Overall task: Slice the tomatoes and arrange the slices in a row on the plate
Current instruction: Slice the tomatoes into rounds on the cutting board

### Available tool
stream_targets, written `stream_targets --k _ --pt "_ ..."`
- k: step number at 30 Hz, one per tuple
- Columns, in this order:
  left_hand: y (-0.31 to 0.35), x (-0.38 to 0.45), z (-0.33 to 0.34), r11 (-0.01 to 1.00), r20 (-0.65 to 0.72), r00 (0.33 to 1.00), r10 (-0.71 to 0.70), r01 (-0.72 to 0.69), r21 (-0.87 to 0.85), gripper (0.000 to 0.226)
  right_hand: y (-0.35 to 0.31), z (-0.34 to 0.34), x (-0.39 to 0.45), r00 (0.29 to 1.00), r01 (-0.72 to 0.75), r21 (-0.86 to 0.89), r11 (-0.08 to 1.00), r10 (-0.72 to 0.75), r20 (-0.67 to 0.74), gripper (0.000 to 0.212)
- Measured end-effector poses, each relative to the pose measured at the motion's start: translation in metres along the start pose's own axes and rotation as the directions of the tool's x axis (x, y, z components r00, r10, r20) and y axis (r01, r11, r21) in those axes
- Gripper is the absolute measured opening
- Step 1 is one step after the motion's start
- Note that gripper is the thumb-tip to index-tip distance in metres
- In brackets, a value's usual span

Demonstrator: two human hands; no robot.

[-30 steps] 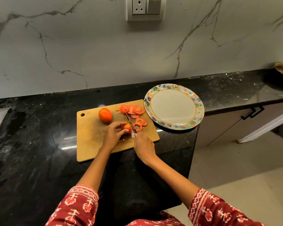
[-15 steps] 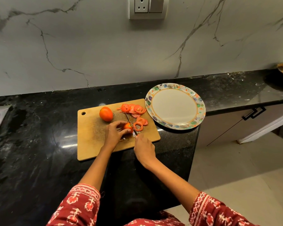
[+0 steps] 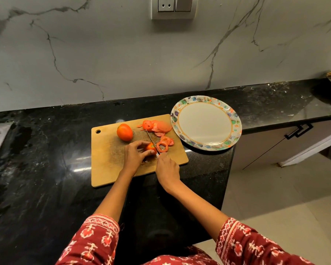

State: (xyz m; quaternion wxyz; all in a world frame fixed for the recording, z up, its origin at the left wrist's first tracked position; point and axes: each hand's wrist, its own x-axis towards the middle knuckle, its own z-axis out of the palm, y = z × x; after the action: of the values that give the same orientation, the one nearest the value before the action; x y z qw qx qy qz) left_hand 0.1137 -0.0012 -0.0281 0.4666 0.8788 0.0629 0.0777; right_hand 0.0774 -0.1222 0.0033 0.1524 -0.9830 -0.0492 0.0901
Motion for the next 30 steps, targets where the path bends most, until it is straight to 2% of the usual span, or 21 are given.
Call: stream_targets --k 7,15,30 --pt "0.001 0.000 -0.001 0.999 0.001 1.000 0.015 -0.015 0.032 0.036 0.012 0.006 -0.012 1.000 0.014 -0.020 1.000 -0.014 0.001 0.022" --pt "0.003 0.000 -0.001 0.999 -0.002 1.000 0.023 -0.022 0.042 0.036 0.004 0.008 0.002 1.000 0.022 -0.055 0.998 -0.023 -0.020 0.027" --pt "0.003 -0.002 -0.001 1.000 -0.005 1.000 0.018 -0.018 0.025 0.036 0.016 0.017 -0.004 0.999 0.026 0.021 0.999 -0.027 0.036 0.024"
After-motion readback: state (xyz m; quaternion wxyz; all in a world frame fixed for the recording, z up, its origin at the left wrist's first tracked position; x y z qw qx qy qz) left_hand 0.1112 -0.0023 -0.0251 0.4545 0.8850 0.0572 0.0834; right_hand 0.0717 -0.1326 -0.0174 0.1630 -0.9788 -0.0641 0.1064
